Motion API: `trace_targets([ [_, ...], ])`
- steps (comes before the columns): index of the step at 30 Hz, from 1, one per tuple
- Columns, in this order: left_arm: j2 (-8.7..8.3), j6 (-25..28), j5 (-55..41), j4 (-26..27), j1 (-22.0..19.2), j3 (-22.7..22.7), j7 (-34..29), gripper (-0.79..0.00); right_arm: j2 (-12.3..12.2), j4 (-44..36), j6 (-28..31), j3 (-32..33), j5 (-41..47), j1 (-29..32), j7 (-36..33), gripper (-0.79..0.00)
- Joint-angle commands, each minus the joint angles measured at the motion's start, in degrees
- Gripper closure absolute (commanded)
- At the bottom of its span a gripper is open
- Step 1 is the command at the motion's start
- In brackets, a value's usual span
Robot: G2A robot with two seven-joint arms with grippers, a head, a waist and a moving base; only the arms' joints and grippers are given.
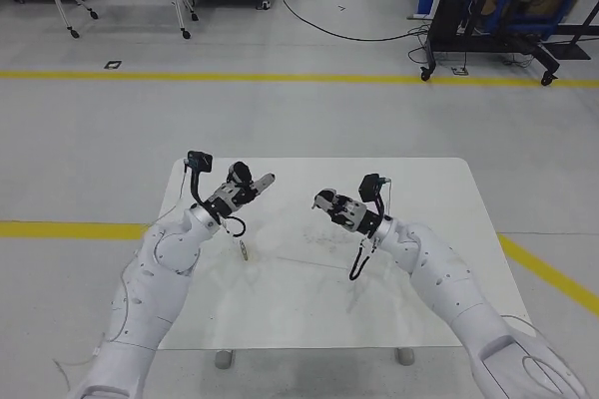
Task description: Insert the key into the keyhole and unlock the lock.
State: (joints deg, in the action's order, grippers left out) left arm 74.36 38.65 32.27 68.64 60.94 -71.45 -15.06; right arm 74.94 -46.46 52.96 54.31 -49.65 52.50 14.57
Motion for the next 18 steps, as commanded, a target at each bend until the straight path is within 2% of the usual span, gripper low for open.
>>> trace_targets([
  [1, 0.14, 2.68, -11.10, -0.79, -0.40, 0.69, -2.86, -0.785, 0.18, -0.45, 3.59, 0.48, 5.19, 0.98, 0.66, 0.000],
  [5, 0.45, 3.60, -27.09, -2.43, -0.90, 1.69, -9.71, -0.785, 0.49, -2.01, 5.05, -0.77, 18.18, 2.07, -1.62, 0.000],
  [9, 0.33, 1.44, -46.32, -3.75, -2.16, 2.31, -23.73, -0.785, -0.10, -4.33, 5.05, -2.97, 33.05, 2.40, -10.37, 0.000],
  [11, -0.08, 1.63, -47.94, -4.72, -3.13, 1.86, -28.83, -0.785, -0.38, -5.18, 5.05, -3.96, 40.33, 2.33, -15.92, 0.000],
  [14, -0.38, 2.85, -45.90, -5.58, -4.16, 2.31, -32.28, -0.773, -0.55, -6.13, 5.05, -5.23, 50.64, 1.92, -24.70, 0.000],
  [18, -0.53, 4.49, -38.12, -6.24, -5.00, 3.21, -30.29, -0.640, -0.53, -5.57, 5.05, -5.29, 59.87, 0.96, -33.70, 0.000],
])
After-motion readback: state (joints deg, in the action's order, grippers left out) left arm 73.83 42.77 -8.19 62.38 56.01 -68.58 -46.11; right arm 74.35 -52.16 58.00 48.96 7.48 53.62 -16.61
